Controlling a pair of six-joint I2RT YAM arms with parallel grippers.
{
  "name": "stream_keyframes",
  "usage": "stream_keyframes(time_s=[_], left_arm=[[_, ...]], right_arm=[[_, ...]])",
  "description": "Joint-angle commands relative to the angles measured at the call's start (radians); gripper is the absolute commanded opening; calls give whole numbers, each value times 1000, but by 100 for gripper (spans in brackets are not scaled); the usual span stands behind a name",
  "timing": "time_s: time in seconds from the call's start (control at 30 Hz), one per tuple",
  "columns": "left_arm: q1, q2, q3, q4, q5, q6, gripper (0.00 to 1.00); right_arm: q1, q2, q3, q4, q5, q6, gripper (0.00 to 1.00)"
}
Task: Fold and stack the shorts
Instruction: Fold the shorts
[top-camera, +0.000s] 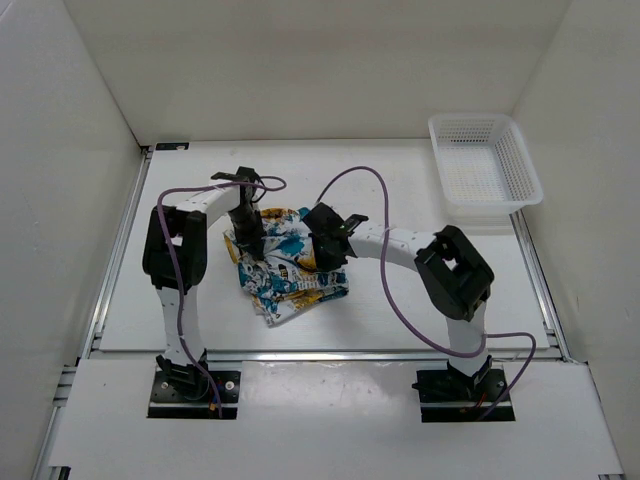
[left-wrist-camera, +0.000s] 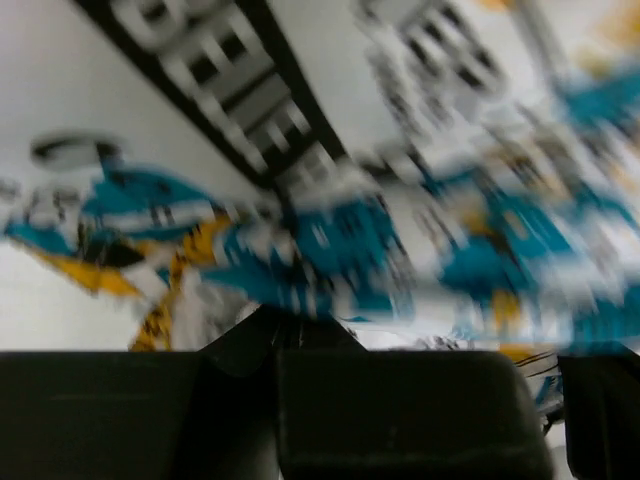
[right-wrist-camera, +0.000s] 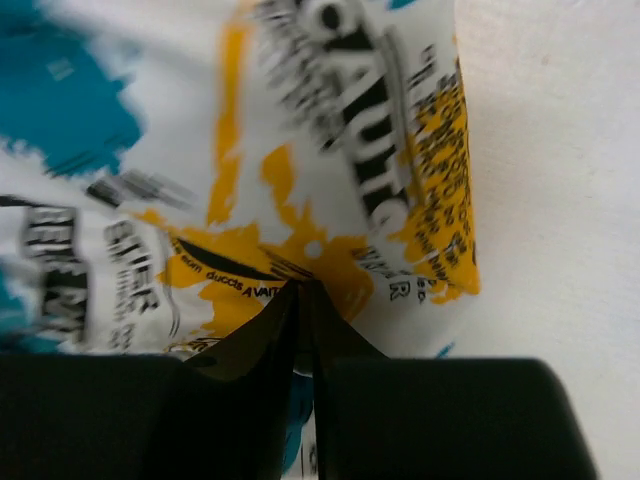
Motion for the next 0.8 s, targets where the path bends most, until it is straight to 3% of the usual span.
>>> stream_keyframes(time_s=[0.0, 0.3, 0.4, 0.6, 0.63, 0.67, 0.73, 0.77], left_arm=[[8, -10, 8, 17, -36, 17, 11], [10, 104, 94, 7, -21, 66, 11], [-30, 151, 154, -4, -10, 66, 11], [-75, 188, 290, -13, 42, 66, 27], [-75, 188, 309, -24, 55, 66, 33], [-75, 178, 339, -24, 73, 66, 49], [-75, 147, 364, -35, 111, 66, 62], [-84, 104, 397, -44, 102, 66, 70]], right_arm=[[7, 29, 10, 9, -9, 6, 14], [-15, 29, -158, 20, -31, 133, 5], [-15, -71, -262, 30, -20, 183, 4], [-15, -279, -417, 64, 53, 273, 13], [-15, -303, -427, 64, 70, 273, 25], [-15, -332, -427, 55, 93, 282, 41], [-15, -434, -416, 41, 150, 273, 72], [-15, -507, -416, 11, 220, 264, 92]])
